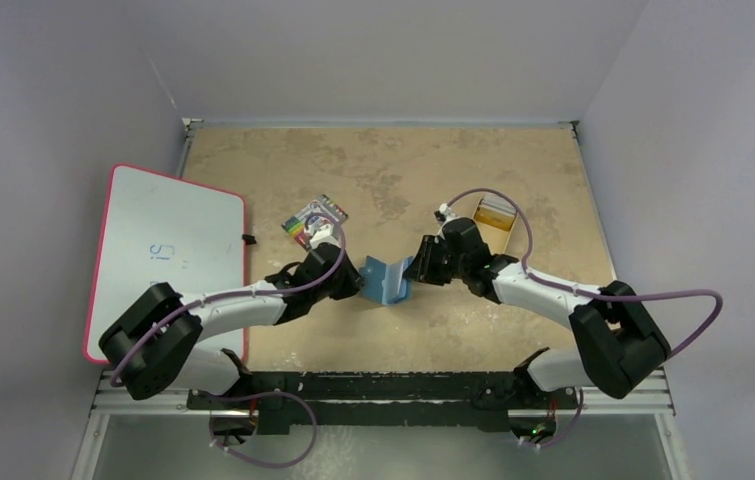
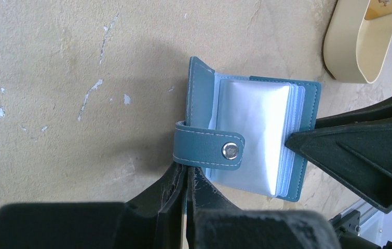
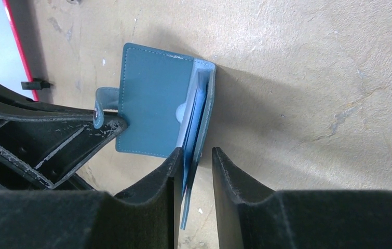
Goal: Put the credit cards into the card holder
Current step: Open the card holder at the center of the board.
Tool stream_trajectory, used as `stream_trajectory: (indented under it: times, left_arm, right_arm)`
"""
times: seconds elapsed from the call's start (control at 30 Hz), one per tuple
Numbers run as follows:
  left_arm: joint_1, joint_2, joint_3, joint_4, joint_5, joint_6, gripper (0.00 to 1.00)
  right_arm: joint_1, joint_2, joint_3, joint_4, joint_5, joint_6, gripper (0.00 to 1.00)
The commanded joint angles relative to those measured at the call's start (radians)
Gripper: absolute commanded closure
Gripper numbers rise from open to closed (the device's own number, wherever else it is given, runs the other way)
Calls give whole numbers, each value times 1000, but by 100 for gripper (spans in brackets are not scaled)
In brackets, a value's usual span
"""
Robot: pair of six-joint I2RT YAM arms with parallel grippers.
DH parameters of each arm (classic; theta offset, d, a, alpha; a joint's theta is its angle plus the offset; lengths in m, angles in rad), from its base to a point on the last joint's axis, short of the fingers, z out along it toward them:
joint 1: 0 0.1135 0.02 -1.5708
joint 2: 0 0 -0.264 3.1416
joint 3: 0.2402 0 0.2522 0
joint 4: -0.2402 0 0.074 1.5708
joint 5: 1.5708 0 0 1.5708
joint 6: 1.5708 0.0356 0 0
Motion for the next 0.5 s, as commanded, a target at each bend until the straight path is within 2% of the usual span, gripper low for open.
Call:
stream_trajectory:
  times: [0.0, 0.2, 0.47]
  left_arm:
    - [1, 8, 1, 22, -7, 11, 100]
    - [1, 14, -32, 7, -40, 27, 100]
    - [1, 18, -59, 17, -54, 26, 100]
  right_arm:
    - [-1, 9, 14, 23, 8, -12, 71]
    - [-1, 2, -6, 34, 9, -9, 77]
    - [-1, -12, -3, 34, 12, -9, 75]
